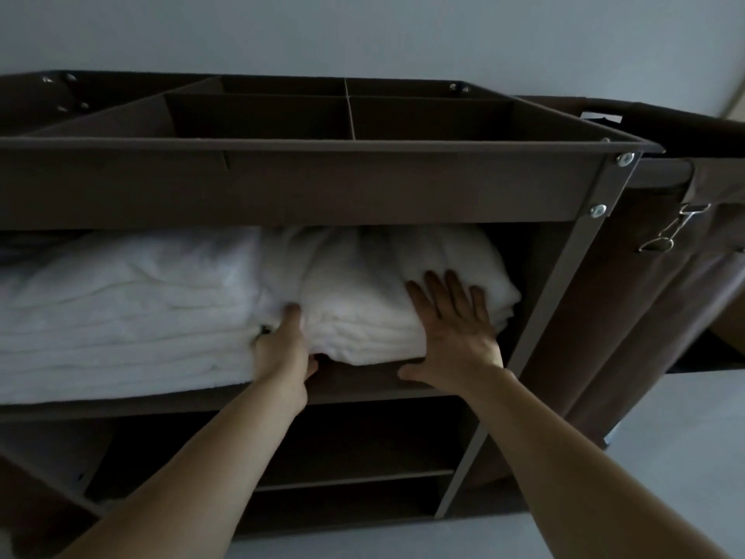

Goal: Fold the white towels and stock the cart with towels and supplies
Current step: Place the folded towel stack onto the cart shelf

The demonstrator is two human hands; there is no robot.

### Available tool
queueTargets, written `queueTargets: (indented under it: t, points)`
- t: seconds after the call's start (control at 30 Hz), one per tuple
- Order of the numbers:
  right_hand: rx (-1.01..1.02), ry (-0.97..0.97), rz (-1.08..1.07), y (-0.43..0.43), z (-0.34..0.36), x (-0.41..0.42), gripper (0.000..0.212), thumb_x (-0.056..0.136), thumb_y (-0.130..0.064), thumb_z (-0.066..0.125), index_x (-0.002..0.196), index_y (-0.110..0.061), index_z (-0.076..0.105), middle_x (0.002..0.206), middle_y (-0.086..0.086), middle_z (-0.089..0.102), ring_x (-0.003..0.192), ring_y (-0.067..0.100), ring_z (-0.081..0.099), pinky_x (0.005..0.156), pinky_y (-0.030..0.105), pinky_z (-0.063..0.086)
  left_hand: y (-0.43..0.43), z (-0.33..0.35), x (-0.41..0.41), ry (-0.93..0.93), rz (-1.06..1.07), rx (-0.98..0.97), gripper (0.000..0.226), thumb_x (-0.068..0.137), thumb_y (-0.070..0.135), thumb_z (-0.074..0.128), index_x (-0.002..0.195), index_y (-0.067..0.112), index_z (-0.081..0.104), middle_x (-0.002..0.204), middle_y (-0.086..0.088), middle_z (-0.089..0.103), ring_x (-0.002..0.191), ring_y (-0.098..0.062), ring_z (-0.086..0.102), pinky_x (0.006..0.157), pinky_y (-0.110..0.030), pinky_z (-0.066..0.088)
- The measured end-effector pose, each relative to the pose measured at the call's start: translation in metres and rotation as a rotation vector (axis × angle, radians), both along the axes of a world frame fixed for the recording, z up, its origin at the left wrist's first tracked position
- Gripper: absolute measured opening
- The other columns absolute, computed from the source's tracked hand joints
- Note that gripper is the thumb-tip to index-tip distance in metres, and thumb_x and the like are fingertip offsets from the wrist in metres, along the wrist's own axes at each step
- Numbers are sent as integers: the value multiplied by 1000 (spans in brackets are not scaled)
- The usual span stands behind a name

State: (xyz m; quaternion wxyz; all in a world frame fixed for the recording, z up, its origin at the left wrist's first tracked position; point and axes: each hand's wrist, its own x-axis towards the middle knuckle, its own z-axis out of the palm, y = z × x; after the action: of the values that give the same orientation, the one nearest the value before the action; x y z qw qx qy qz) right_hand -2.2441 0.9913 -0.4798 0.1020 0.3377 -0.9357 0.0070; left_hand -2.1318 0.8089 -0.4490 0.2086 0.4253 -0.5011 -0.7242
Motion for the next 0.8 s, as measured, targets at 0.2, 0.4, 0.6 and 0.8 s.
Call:
queueTargets:
  t: [0.2, 0.4, 0.6, 0.8]
  points:
    - [-13, 269, -10, 12, -3, -4, 130, 66, -10, 75, 156, -27, -17, 163, 15, -20, 150, 39, -18, 120, 56, -4, 26, 6, 47, -313, -466, -1914, 40, 83, 35, 71, 119, 21, 60, 92, 0, 68, 88, -18, 65, 80, -37, 55]
    - [222, 398, 46, 17, -5, -12, 122, 82, -15, 68, 150, -24, -33, 156, 28, -31, 144, 49, -25, 119, 62, -5, -18, -14, -10, -488, -571, -2355, 98, 85, 27, 55, 154, 17, -14, 163, -24, -3, 146, -55, 7, 112, -70, 19]
    - [146, 459, 18, 5, -6, -28, 120, 56, -15, 87, 154, -15, 17, 128, 36, 50, 115, 51, 54, 98, 56, 45, -39, -35, -26, -456, -531, -2310, 102, 69, 24, 79, 154, 11, 22, 139, -31, 46, 106, -56, 55, 78, -64, 49]
    - [-63, 607, -5, 9, 28, -28, 75, 59, -9, 78, 131, -10, 57, 98, 22, 62, 80, 39, 62, 80, 42, 52, -46, -36, -33, -304, -349, -2095, 107, 55, 33, 88, 145, 6, 36, 130, -28, 52, 100, -45, 60, 80, -55, 54]
